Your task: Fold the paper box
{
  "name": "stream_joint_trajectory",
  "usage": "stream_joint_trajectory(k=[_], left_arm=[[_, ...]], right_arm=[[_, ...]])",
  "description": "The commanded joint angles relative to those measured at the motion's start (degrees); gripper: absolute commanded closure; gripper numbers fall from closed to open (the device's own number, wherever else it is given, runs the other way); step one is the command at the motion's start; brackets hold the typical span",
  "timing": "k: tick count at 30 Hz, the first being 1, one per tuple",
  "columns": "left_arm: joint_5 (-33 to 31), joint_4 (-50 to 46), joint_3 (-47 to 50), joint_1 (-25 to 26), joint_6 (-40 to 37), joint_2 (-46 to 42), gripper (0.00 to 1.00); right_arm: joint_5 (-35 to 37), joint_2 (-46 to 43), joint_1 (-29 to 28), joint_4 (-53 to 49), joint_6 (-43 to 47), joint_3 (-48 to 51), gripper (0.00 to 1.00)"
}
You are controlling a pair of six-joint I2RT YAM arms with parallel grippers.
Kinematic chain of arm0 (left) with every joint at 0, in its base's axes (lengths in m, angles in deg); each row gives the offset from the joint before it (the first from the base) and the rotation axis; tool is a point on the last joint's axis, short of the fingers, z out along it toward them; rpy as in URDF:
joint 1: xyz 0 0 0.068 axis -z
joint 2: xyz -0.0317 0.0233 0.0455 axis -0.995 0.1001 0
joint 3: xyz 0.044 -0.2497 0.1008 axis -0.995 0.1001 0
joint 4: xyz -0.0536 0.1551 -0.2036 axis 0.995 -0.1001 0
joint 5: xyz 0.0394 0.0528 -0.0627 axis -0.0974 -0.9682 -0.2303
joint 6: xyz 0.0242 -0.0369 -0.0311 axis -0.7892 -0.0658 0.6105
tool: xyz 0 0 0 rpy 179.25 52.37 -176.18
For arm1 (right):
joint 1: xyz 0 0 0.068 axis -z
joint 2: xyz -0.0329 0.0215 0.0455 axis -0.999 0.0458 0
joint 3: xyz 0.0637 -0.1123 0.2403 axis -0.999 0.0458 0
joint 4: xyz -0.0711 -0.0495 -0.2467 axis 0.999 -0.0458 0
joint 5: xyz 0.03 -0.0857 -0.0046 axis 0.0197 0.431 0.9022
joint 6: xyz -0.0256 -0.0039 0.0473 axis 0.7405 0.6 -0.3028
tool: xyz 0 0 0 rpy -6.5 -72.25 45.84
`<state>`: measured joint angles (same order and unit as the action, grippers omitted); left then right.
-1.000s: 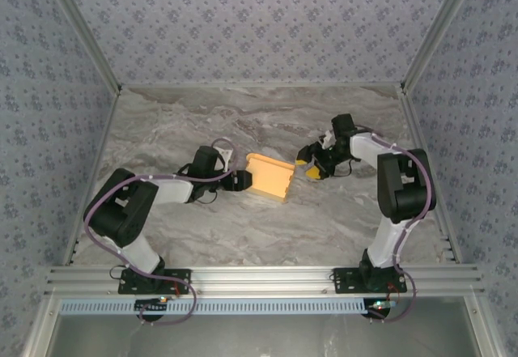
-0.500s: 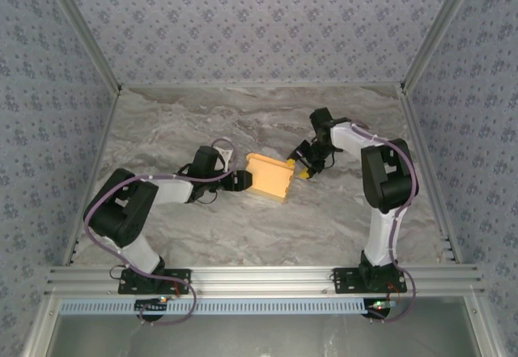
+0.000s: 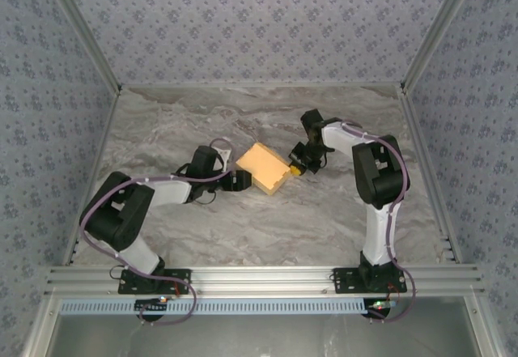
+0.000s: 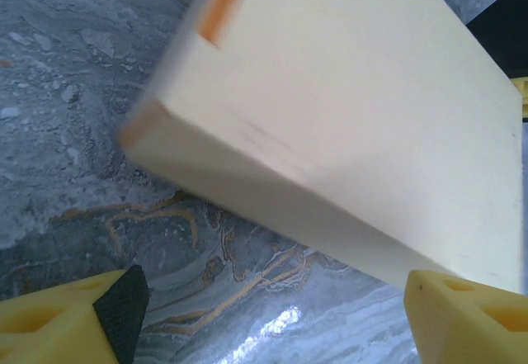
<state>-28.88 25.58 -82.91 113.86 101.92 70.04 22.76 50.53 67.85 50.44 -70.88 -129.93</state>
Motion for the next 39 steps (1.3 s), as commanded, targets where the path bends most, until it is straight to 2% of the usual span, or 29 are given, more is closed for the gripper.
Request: stream_joint_trajectory(k=[1,5,9,15,19,24,29,34,39], left_arm=[[-1.1,-1.8,0.2,-0.7,1.9,-5.4,0.14],[-3.1,-3.2,0.6,-2.0,3.1,-12.5,0.11],[-6.7,-7.1,0.5,-4.7,4.1,-19.7,0.07],[-6.8,-8.3,1.5,-10.7,7.5,-20.4,0.05],[-5.5,-4.6,3.0,-11.4,9.1,-18.8,0.06],[-8.0,-2.7,4.3,-11.4,10.1,-17.8,0.06],[-3.1,4.9,7.4,-10.3,11.9,-15.2,0.08],[-7.2,5.1,9.7,-5.5,13.2,-13.9,0.08],[-11.1,5.9,10.9,-2.9,15.7,-12.6,0.09]], right_arm=[[3.0,-3.3,-0.5,0.7,1.3,-0.9,0.93],[7.7,-7.2,-2.1,1.5,6.6,-1.0,0.92],[16.0,-12.4,-4.8,3.5,16.4,-0.7,0.91],[26.5,-19.9,-9.9,16.1,34.8,5.4,0.91],[24.0,-23.2,-10.1,25.1,42.0,10.4,0.89],[18.9,-26.8,-10.3,33.8,51.3,16.9,0.9],[15.6,-27.8,-10.7,36.3,53.0,19.3,0.89],[17.4,-29.4,-13.3,38.4,53.0,21.7,0.86],[18.0,-32.8,-16.7,45.9,58.0,28.7,0.82]])
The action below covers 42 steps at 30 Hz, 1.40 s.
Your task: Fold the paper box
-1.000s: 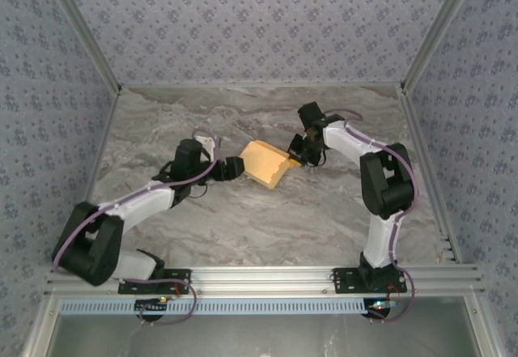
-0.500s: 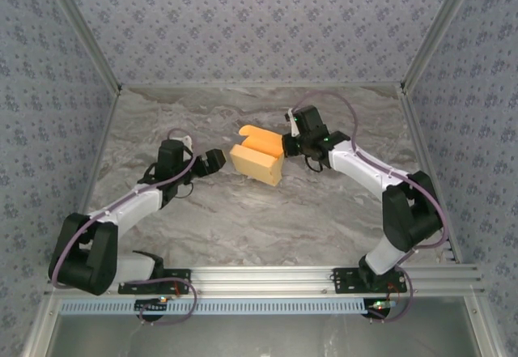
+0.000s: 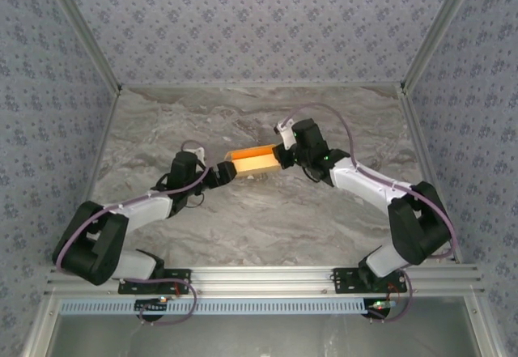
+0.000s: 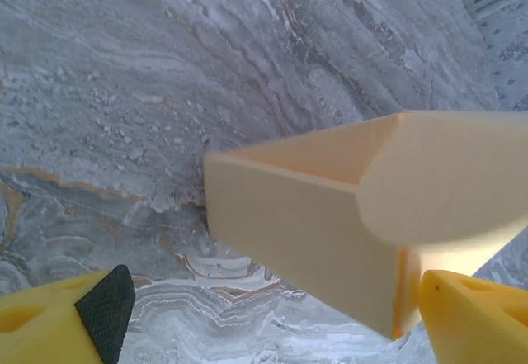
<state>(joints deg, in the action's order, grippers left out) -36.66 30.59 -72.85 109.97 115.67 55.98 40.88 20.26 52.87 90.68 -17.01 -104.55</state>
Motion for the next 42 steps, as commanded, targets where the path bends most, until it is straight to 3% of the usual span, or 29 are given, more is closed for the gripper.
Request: stream_joint_trajectory(k=[1,9,11,17,22,25,29,36,42], left_arm=[[-3.8,1.1,1.0,1.4,2.2,1.6,0.1],[-6.8,-1.3,0.1,1.8,1.4,1.3,0.09],[-6.7,-2.1,-0.4,1.8,1.0,1.3,0.09],[-5.2,-5.7,0.7,1.5,-1.3,-5.5,0.07],[-2.5,-15.5,1.0,1.1,-0.5,-15.6,0.06],[-0.3,-24.4,-2.1,-2.5,2.1,-17.7,0.04],[3.1,-29.8,-7.7,-9.3,4.6,-12.3,0.03],[4.6,-31.9,-18.2,-9.9,-1.5,4.3,0.05],[5.8,-29.8,-19.7,-9.9,-3.7,14.9,0.08]], right_arm=[[0.1,-3.2,-2.0,6.7,4.4,4.3,0.82],[0.9,-5.6,-1.0,4.7,2.2,5.8,0.75],[0.2,-6.6,-0.6,4.6,1.1,6.2,0.64],[-2.2,-12.0,1.7,0.8,-0.4,7.9,0.48],[-3.7,-11.8,10.3,-11.2,-16.2,2.6,0.41],[-13.6,-6.2,15.8,-18.1,-25.8,-3.2,0.37],[-19.8,3.3,14.8,-23.9,-27.2,-11.6,0.34],[-21.0,16.7,11.4,-31.8,-21.7,-23.6,0.33],[-18.5,25.0,10.1,-35.1,-18.3,-29.7,0.35]])
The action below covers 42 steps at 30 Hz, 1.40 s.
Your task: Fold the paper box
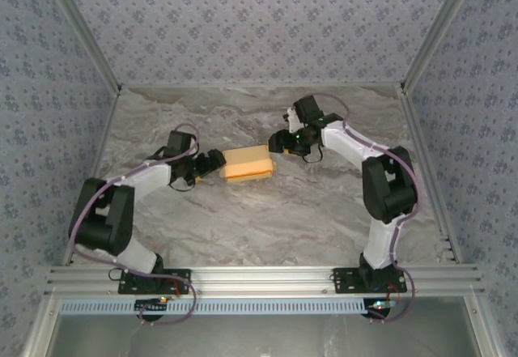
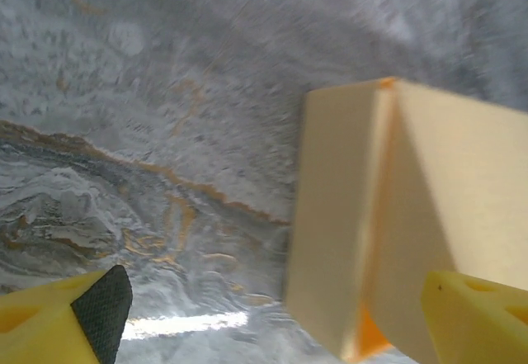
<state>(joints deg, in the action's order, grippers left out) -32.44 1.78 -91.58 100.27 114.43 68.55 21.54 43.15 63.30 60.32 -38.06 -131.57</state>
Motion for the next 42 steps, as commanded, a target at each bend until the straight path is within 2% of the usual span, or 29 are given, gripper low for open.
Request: stream_joint_trajectory(k=[1,6,10,18,20,23,28,32,34,39,42], left_arm=[[1.8,-0.8,-1.0,-0.2,-2.9,3.2,0.09],[1.0,0.5,0.4,-0.1,-3.8,4.3,0.09],[2.0,1.1,0.6,-0.1,-4.4,5.1,0.1],[1.7,1.7,1.1,0.3,-7.1,6.8,0.16],[0.7,0.9,0.9,0.9,-8.7,6.7,0.17],[-0.1,0.3,0.7,1.6,-9.9,6.7,0.17],[0.3,0.7,1.1,1.6,-9.1,5.1,0.16],[0.4,0.4,0.8,1.0,-7.4,1.6,0.14],[0.4,0.2,0.5,0.5,-5.3,0.0,0.12],[6.4,3.8,-0.6,0.0,-0.7,-0.1,0.11],[6.3,5.7,-0.4,0.7,0.1,1.4,0.11]], right_arm=[[1.3,2.9,-0.4,-4.8,3.3,-2.7,0.35],[3.0,6.7,-0.8,-7.3,5.1,-2.5,0.38],[0.5,5.7,-0.7,-5.3,4.2,-0.1,0.39],[-10.2,-1.3,6.1,3.5,-4.1,7.5,0.37],[-14.1,-1.5,6.6,4.1,-4.9,7.4,0.36],[-15.2,-0.7,5.6,2.8,-4.4,5.3,0.35],[-9.0,2.9,2.2,-2.3,-0.6,-0.4,0.34],[1.5,6.9,-0.8,-7.9,3.5,-4.1,0.34],[4.4,8.2,-1.5,-8.7,4.8,-4.2,0.35],[8.8,9.1,-3.2,-8.4,6.1,-2.5,0.37],[10.1,8.5,-3.8,-7.4,6.2,-1.6,0.38]])
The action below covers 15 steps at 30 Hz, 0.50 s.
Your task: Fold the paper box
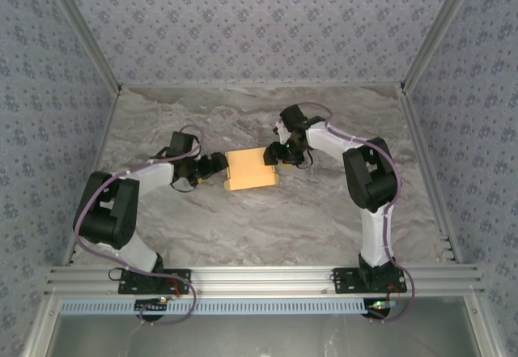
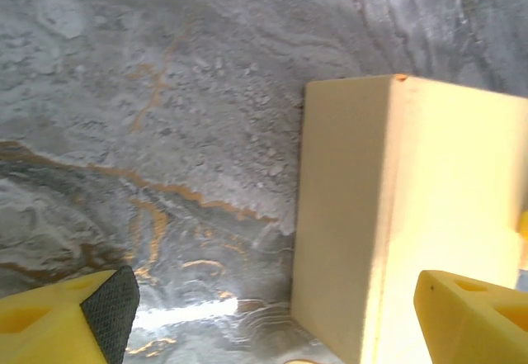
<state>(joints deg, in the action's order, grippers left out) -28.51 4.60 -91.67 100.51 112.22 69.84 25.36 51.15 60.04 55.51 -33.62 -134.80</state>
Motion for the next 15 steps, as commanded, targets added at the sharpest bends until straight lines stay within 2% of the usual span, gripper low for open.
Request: stream_joint_trajectory(k=[1,8,12,15], left_arm=[[2.2,3.0,-0.2,0.9,2.1,1.0,0.12],[0.6,4.5,0.4,3.5,-0.9,4.5,0.2],[-0.5,5.5,1.9,3.1,-2.8,5.6,0.36],[3.0,8.8,3.5,1.9,-3.6,6.6,0.46]], right_arm=[[5.6,-0.1,-0.7,-1.8,1.6,2.3,0.38],[-4.9,-6.9,2.8,6.7,-5.2,7.0,0.35],[-12.9,-9.3,6.4,10.1,-8.2,9.6,0.31],[-19.9,-8.4,8.7,11.9,-10.3,11.1,0.3]])
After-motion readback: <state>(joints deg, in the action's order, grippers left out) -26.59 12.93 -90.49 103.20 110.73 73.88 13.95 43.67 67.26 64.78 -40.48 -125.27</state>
